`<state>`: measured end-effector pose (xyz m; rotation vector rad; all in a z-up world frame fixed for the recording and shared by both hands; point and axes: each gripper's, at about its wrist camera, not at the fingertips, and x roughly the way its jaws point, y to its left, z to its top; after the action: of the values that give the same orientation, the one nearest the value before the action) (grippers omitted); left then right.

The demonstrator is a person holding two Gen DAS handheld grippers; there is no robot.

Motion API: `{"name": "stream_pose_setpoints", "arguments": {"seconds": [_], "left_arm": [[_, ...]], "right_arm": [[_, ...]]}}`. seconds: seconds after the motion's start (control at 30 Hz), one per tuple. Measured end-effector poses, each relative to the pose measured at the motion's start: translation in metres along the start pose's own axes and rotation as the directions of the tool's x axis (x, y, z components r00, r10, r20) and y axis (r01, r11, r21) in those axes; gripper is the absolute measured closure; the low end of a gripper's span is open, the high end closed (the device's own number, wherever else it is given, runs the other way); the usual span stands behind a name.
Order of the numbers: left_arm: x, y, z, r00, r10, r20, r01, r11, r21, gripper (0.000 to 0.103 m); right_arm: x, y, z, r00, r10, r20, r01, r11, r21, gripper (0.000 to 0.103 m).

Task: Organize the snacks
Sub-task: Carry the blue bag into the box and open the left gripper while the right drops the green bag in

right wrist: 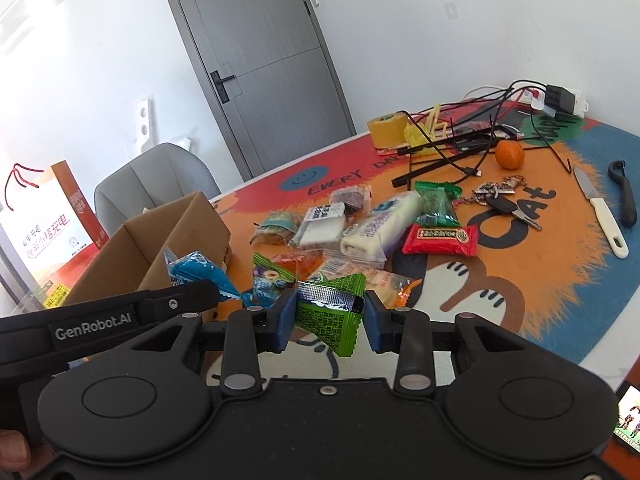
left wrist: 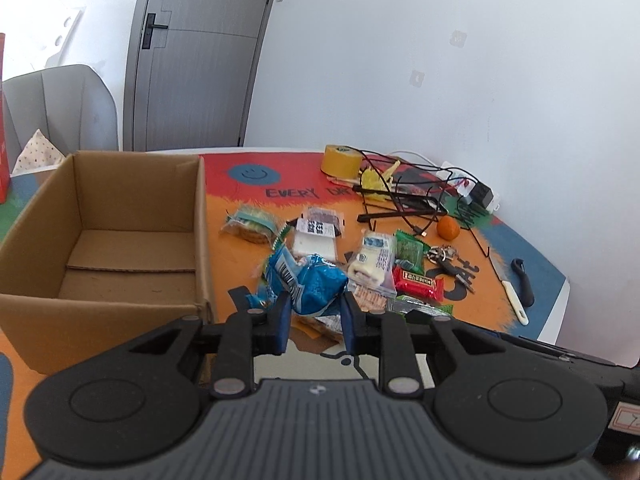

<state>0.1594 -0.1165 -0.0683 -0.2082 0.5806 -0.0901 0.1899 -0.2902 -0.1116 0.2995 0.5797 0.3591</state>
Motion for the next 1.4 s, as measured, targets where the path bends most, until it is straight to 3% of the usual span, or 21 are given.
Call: {"name": "stream_pose_setpoints", "arguments": {"seconds": [0.63,1.17,1.4], "left_arm": [[-0.049,0.046,0.017,0.993,0.047,0.104,-0.040,0.997,-0.068,0.078],[-0.047,0.117,0.029,0.985,0.145,0.097,-0.125,0.974,-0.188,0.078],[-0.046,0.131,0.035,0.979,0.182,0.096,-0.163,0.970,-0.179,0.075]], "right_arm": [[-0.005,0.061,0.019,0.996,0.084,0.030,-0.081,0.994,-0.071,0.067],[0.017,0.114,0.026,0.989,0.149,0.016,-0.146,0.982,-0.121,0.067],[0.032,0.130,0.029,0.986,0.167,0.002,-0.165,0.978,-0.128,0.067]]}}
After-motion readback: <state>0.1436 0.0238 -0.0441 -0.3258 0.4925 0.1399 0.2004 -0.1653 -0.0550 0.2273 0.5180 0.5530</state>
